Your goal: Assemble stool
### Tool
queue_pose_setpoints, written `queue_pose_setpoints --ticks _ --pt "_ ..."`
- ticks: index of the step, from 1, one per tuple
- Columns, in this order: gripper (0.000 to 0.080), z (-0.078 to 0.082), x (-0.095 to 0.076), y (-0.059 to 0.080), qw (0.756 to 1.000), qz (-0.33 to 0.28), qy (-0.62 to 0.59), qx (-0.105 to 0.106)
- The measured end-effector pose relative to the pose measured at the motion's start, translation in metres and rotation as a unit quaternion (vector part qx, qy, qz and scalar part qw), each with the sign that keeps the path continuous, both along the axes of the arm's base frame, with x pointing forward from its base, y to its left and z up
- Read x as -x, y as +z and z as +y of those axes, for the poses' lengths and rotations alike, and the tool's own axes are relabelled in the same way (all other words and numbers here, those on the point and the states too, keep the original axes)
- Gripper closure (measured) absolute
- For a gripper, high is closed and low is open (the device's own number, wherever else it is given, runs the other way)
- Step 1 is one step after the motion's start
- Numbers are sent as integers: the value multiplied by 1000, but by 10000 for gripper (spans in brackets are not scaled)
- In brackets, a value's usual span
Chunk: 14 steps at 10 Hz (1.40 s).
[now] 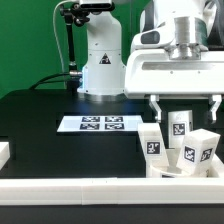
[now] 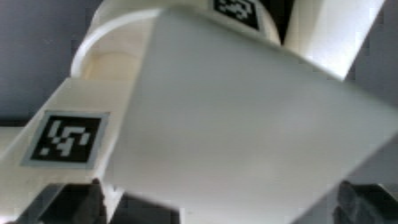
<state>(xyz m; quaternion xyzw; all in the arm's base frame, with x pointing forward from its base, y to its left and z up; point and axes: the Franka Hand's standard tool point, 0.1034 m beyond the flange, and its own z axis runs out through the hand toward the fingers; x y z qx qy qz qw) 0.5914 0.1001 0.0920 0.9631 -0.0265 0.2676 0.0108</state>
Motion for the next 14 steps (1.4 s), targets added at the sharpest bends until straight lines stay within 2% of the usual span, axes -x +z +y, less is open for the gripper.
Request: queue_pose_setpoints --ticks 3,5,6,9,10,11,13,14 --pt "150 -17 -5 24 999 27 -24 -23" --pt "150 -31 -8 37 998 33 -35 -30" --pt "150 -38 -8 37 998 41 -41 -33" --pt "150 -37 -7 34 997 51 -40 -33" --pt "150 -36 -2 30 993 101 -42 -40" --pt "150 -36 -6 33 991 119 -44 -44" --pt "150 -34 2 31 969 213 -97 -85" --pt "150 -36 2 32 963 241 -90 -85"
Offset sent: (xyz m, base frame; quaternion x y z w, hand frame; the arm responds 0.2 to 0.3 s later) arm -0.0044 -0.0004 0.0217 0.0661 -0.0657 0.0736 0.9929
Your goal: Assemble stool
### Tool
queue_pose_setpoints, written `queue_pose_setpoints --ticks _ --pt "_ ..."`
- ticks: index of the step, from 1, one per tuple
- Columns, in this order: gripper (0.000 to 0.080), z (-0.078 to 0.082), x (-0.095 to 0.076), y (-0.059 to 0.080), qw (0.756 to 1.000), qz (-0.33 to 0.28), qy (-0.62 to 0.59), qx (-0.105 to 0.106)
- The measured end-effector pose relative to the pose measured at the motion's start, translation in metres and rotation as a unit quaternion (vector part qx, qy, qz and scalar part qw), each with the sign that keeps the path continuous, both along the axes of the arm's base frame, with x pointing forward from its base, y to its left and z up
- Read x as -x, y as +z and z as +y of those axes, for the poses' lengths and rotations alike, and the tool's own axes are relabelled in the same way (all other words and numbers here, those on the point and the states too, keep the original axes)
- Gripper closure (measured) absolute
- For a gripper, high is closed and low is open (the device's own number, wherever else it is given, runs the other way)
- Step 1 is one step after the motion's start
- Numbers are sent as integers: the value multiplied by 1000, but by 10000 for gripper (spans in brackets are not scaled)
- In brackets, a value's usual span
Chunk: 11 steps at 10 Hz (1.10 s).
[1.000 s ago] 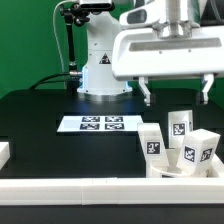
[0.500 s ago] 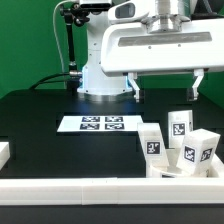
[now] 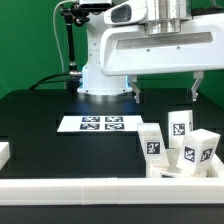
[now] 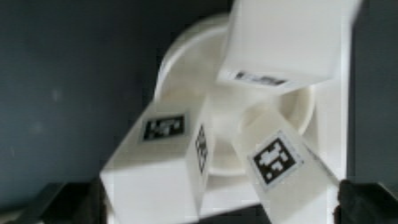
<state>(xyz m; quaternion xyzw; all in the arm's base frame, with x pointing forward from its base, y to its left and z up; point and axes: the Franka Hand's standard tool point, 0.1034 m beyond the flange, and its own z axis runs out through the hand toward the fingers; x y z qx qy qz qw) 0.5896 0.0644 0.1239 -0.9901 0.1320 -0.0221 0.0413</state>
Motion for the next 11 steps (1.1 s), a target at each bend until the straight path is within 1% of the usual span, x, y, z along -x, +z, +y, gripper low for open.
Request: queue_pose_setpoints --ticks 1,3,4,5,6,7,9,10,11 --pt "150 -1 -3 0 1000 -2 -1 0" --pt "150 -1 -2 -1 1000 -1 -2 0" --pt "150 -3 0 -2 999 0 -35 -9" --pt "150 -5 4 -6 998 -4 -68 -17" --pt "150 2 10 -15 985 -7 -169 -39" --pt "150 8 13 -18 978 -3 -202 -43" --pt "150 8 13 -18 961 5 -272 -48" --pt "150 8 13 -18 956 7 -289 -49" --pt "150 10 13 -18 956 6 -288 -48"
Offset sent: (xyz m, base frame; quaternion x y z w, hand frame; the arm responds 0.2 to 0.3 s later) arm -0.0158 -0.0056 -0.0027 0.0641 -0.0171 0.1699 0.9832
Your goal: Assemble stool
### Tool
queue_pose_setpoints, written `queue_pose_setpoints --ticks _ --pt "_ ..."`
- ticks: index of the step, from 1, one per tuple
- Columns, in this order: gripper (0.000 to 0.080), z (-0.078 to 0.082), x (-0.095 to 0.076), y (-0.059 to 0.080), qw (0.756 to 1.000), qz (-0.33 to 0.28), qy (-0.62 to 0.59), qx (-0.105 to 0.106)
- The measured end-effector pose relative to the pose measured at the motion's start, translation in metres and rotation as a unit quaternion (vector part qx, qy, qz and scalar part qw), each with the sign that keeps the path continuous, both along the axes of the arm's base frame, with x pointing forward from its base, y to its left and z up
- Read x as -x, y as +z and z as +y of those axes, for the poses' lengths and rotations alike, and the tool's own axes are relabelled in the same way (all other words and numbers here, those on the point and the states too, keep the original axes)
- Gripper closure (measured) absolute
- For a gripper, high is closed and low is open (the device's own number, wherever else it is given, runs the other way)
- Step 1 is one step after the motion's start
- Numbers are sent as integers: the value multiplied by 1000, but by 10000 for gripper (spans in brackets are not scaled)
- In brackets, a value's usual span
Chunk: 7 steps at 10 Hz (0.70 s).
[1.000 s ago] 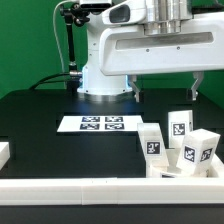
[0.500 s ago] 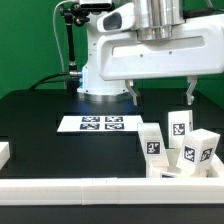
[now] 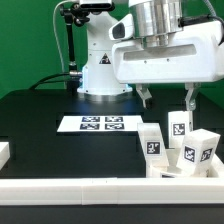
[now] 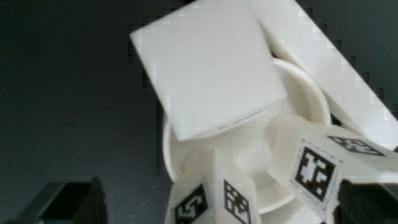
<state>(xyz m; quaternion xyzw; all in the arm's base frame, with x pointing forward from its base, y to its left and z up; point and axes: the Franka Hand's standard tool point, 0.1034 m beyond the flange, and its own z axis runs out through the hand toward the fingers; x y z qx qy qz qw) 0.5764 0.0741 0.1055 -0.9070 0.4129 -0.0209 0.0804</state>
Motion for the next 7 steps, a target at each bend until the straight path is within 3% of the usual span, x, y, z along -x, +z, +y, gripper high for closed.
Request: queue_pose_setpoints --ticks 3,7 --pt "150 21 2 -5 999 -15 50 17" --pt "150 21 3 -6 999 -15 48 17"
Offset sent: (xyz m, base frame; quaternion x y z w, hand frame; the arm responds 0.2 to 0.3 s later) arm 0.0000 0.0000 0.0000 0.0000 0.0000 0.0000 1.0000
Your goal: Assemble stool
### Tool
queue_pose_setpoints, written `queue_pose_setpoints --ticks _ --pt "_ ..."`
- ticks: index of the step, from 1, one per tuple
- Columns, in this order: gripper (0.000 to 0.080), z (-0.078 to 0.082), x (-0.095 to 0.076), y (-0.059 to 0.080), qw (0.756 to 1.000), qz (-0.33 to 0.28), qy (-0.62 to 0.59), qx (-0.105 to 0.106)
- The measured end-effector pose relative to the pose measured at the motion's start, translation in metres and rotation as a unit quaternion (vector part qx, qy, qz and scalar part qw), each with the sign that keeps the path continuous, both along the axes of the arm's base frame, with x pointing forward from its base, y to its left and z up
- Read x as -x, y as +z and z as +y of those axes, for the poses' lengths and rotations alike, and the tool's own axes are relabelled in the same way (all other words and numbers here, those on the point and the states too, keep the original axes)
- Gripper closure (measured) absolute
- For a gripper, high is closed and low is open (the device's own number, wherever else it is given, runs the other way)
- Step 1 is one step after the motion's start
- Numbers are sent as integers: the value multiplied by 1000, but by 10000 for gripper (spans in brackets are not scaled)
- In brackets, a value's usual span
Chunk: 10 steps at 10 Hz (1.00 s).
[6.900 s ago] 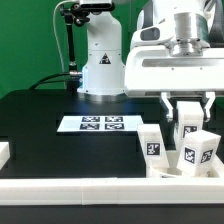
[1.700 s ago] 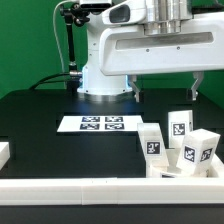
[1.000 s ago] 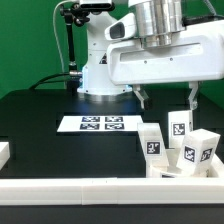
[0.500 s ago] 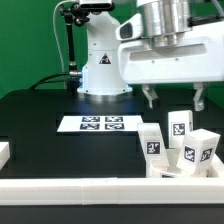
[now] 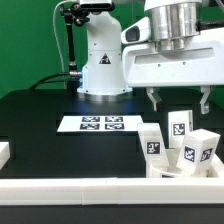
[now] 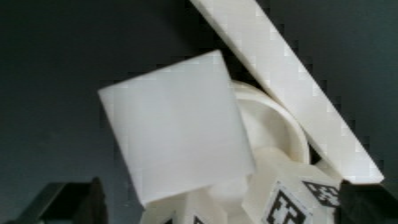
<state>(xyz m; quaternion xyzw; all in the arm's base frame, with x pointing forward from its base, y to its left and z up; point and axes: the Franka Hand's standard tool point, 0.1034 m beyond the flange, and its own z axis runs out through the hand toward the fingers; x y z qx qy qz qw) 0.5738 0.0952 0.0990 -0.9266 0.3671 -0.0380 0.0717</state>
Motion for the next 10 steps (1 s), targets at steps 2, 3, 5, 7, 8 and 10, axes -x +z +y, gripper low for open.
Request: queue_pose_setpoints --ticks 2,3,5,7,8,10 --pt "150 11 3 -3 998 -49 16 22" --pt "150 15 6 -4 997 -65 20 28" --pt "150 15 9 -9 997 -61 25 31" --pt "150 8 8 -10 997 -61 26 34" --pt "150 7 8 -10 997 -61 26 34" --pt "150 5 5 -10 997 -62 26 35"
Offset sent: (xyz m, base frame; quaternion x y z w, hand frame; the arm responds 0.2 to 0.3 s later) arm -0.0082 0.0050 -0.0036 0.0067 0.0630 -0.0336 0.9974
